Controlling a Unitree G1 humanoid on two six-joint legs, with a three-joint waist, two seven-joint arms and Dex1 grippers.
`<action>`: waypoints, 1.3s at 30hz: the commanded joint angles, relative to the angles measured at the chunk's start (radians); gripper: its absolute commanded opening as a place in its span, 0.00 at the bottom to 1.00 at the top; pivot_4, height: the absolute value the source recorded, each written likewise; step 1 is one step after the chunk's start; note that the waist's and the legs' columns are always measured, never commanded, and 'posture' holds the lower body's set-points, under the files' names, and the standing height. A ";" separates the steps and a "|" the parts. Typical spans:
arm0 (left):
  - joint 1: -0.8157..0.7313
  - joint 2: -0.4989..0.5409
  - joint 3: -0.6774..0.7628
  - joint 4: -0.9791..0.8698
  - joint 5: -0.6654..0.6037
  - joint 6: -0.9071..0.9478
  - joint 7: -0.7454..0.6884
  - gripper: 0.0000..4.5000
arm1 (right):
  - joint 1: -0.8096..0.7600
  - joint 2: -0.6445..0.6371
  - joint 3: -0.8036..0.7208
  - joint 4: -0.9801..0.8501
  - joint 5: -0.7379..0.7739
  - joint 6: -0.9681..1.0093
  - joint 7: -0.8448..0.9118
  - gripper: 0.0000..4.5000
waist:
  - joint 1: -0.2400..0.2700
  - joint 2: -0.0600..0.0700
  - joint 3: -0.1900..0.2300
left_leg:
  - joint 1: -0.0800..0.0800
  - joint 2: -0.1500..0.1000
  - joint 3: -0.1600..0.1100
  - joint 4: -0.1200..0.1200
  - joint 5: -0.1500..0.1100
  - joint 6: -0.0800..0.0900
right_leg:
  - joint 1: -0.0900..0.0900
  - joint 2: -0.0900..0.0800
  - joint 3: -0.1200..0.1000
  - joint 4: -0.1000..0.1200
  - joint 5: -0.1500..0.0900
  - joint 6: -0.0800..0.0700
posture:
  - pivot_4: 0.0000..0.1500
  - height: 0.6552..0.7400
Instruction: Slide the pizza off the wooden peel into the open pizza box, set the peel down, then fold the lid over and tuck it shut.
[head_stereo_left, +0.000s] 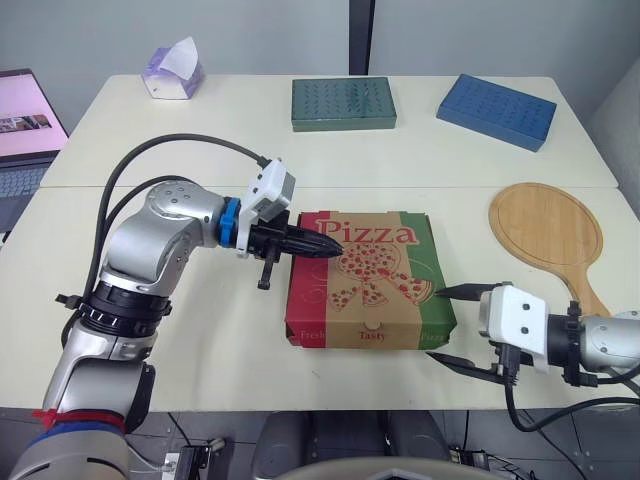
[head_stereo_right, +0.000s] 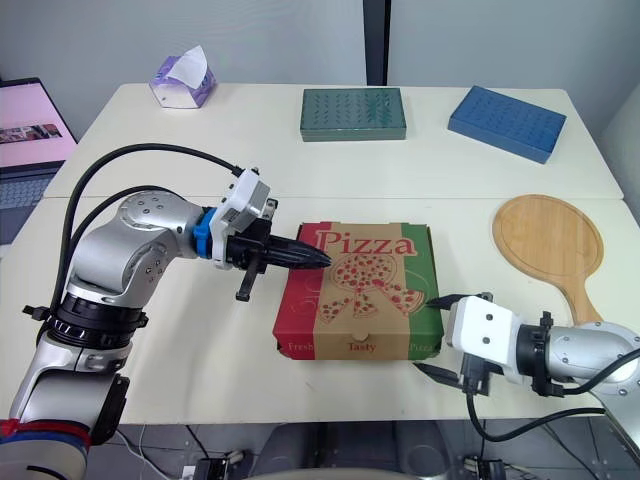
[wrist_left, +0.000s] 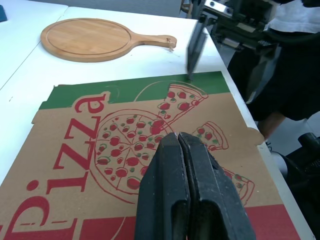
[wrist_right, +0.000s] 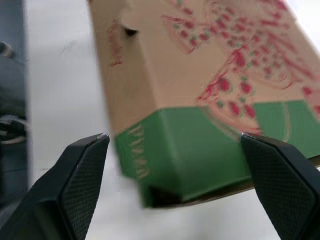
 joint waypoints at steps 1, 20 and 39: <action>0.016 0.018 -0.013 -0.038 0.026 -0.043 -0.020 0.00 | -0.032 0.020 0.006 0.008 -0.036 -0.048 -0.019 0.99 | 0.000 0.000 0.000 | 0.000 0.000 0.000 0.000 0.000 0.000 | 0.000 0.000 0.000 0.000 0.000 0.000 | 1.00 1.00; 0.055 0.032 -0.050 -0.081 0.076 -0.094 -0.062 0.00 | -0.047 0.037 0.002 0.017 -0.053 -0.050 -0.016 0.99 | 0.000 0.000 0.000 | 0.000 0.000 0.000 0.000 0.000 0.000 | 0.000 0.000 0.000 0.000 0.000 0.000 | 1.00 1.00; 0.125 0.059 -0.084 -0.075 0.172 -0.202 -0.052 0.00 | 0.121 0.073 -0.363 0.057 0.252 0.151 0.096 0.99 | 0.001 0.000 0.000 | 0.001 0.000 0.000 0.000 0.000 0.000 | 0.001 0.000 0.000 0.000 0.000 0.000 | 1.00 1.00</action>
